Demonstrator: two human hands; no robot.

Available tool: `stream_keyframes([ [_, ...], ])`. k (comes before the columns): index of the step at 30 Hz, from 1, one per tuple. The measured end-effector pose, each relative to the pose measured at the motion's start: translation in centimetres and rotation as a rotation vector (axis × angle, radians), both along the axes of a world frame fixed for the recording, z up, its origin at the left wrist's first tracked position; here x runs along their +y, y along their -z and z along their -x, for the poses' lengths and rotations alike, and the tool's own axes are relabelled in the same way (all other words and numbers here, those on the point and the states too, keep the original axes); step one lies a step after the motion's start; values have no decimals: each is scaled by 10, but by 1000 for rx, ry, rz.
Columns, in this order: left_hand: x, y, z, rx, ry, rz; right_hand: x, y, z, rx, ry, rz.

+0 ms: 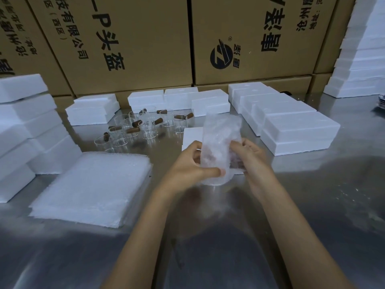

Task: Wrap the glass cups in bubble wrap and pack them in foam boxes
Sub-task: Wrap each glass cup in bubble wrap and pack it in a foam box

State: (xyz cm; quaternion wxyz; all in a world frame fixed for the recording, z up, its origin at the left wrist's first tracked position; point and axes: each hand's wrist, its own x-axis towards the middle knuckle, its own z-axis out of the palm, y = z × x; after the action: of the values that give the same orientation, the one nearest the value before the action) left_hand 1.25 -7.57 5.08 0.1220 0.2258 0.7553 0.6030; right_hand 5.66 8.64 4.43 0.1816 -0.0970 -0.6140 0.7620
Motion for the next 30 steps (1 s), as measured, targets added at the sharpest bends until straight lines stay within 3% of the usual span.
stream_keyframes([
  [5, 1, 3, -2, 220, -8, 267, -2, 9, 7, -4, 109, -250],
  [8, 1, 3, -4, 239, 6, 231, -3, 11, 8, 8, 123, -353],
  [16, 8, 10, -1, 356, -146, 211, -7, 14, 4, -4, 34, -254],
  [21, 5, 8, -1, 219, -110, 103, -9, 11, 6, -84, 67, -148],
  [26, 3, 6, 0, 47, -155, -70, -6, 13, 6, -135, 79, -201],
  [30, 0, 2, -1, 195, -41, -1, -11, 13, 6, -89, 83, -363],
])
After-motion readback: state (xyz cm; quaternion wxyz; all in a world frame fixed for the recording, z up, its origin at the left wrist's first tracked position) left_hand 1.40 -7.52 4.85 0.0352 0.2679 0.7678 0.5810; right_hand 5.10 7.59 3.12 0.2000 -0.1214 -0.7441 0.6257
